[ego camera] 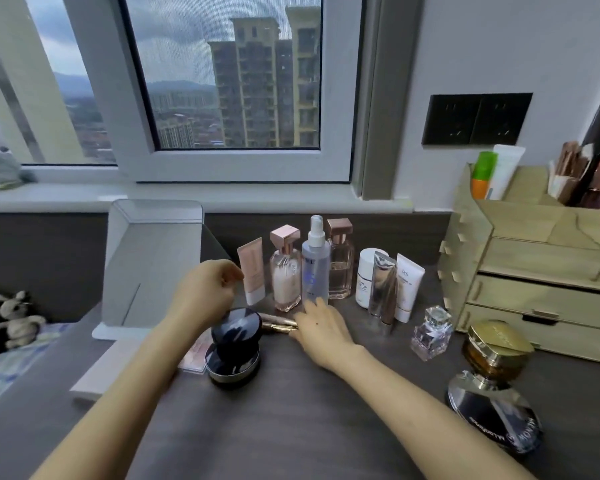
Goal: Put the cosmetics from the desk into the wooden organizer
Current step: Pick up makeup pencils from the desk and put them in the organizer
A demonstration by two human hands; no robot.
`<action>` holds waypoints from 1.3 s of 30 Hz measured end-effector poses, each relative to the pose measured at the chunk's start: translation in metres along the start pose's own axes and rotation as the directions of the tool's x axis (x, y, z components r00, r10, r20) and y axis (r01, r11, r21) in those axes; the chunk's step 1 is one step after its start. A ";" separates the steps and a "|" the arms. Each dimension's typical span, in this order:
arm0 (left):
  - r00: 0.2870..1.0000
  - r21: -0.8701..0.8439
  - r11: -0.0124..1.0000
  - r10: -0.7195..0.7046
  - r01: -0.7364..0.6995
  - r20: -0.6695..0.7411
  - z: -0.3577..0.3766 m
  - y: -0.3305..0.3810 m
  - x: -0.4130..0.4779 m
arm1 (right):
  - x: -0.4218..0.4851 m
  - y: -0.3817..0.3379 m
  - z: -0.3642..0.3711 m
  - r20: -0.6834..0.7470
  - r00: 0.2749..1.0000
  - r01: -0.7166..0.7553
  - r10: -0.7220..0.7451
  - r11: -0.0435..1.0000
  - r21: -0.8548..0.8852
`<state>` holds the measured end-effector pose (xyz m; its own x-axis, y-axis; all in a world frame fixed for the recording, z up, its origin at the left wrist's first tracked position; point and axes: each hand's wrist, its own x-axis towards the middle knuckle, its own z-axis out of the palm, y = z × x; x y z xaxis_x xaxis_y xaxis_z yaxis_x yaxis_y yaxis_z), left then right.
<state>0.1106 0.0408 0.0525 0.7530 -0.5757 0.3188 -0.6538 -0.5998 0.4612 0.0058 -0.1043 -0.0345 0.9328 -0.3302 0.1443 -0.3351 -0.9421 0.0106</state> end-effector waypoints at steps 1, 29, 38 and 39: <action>1.000 -0.003 1.000 0.002 -0.002 -0.006 0.001 0.001 -0.001 | -0.002 0.001 -0.001 0.006 1.000 -0.010 0.010 1.000 0.012; 0.669 0.105 0.861 0.304 -0.497 0.679 0.093 0.063 -0.021 | -0.156 0.060 -0.019 -0.006 0.988 -0.152 0.155 0.976 0.157; 0.634 0.062 0.778 0.460 -0.625 0.621 0.099 0.061 -0.031 | -0.187 0.062 -0.049 -0.057 0.965 -0.219 0.256 0.906 0.362; 0.634 0.067 0.775 0.461 -0.629 0.621 0.098 0.061 -0.031 | -0.191 0.064 -0.057 -0.038 0.953 -0.252 0.301 0.855 0.454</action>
<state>0.0398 -0.0324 -0.0104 0.1298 -0.9866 -0.0993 -0.9849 -0.1398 0.1018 -0.2015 -0.0983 -0.0050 0.7828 -0.5961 0.1784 -0.4614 -0.7484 -0.4764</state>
